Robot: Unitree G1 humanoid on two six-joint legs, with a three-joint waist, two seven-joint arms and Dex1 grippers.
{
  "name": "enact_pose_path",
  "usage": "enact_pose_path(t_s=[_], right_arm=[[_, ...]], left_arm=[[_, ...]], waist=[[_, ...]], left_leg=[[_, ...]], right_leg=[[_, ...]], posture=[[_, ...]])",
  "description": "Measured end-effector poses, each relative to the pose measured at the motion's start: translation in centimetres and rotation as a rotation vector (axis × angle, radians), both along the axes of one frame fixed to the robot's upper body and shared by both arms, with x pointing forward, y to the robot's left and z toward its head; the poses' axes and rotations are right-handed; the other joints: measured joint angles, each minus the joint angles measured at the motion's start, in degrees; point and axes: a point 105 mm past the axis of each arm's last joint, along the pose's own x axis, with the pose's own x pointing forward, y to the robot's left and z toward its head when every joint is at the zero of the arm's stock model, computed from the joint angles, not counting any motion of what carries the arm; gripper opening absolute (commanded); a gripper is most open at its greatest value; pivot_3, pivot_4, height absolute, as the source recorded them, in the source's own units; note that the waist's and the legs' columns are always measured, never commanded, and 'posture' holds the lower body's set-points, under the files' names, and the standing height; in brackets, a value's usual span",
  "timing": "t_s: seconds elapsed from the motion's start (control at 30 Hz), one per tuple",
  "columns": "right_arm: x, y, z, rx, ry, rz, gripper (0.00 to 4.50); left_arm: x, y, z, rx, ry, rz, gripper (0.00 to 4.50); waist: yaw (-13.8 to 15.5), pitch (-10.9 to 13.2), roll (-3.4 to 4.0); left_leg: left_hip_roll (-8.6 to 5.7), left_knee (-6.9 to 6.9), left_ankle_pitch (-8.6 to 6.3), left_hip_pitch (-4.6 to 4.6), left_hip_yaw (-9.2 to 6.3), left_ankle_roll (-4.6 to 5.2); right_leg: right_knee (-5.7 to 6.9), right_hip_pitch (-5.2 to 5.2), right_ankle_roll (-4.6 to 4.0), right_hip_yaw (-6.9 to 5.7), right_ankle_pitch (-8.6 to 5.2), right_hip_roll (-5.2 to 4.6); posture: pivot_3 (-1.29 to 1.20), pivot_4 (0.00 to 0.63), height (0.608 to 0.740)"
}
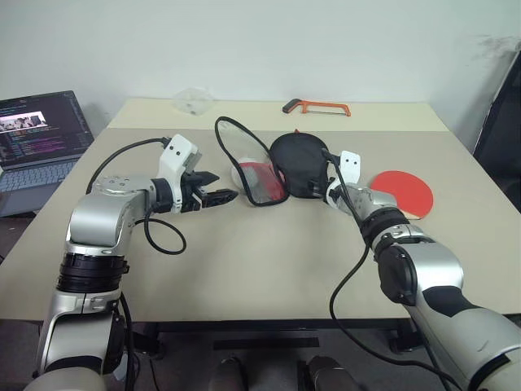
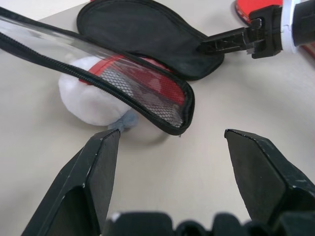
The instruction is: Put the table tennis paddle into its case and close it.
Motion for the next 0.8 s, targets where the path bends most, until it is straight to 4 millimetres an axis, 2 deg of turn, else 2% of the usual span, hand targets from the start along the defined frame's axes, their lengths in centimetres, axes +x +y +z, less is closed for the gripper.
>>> enact_pose_path(t_s=[0.1,0.2,0.53,0.57,0.8], right_arm=[[-0.01,0.11,-0.03,-0.005,0.002,-0.004,4.5],[-0.04,0.08,-0.13,-0.017,0.006,-0.008,3.62],[-0.26,0.74,-0.64,-0.026,0.025,0.002,0.18],[-0.26,0.79,-0.65,-0.023,0.026,0.002,0.01],[-0.27,0.83,-0.63,-0.017,0.025,0.008,0.01]], left_arm=[[-0.03,-0.1,0.01,-0.007,0.002,-0.003,3.69],[0.02,-0.07,0.05,-0.007,-0.002,0.004,3.73],[0.26,0.18,0.07,-0.003,-0.011,0.032,3.73],[0.29,0.21,0.05,-0.003,-0.011,0.034,3.73],[0.71,0.8,-0.39,-0.006,0.004,0.068,3.73]], waist=[[0.0,0.0,0.0],[0.0,0.0,0.0],[-0.4,0.0,0.01],[-0.4,0.0,0.01],[-0.4,0.0,0.0]], left_leg=[[0.0,0.0,0.0,0.0,-0.01,0.0],[0.01,0.0,0.0,0.01,-0.01,0.0],[0.02,-0.03,0.0,0.02,-0.01,0.0],[0.02,-0.03,0.0,0.02,-0.01,0.0],[0.02,-0.03,0.0,0.02,-0.01,0.0]], right_leg=[[0.0,0.0,0.0,-0.01,0.0,0.0],[0.0,0.0,-0.01,-0.01,-0.01,0.0],[0.0,-0.02,-0.03,0.0,-0.02,0.03],[0.0,-0.02,-0.03,0.0,-0.02,0.03],[0.0,-0.01,-0.03,0.0,-0.02,0.02]], posture=[[0.0,0.15,0.74],[0.0,0.15,0.74],[0.0,0.15,0.74],[0.0,0.15,0.74],[0.0,0.15,0.74]])
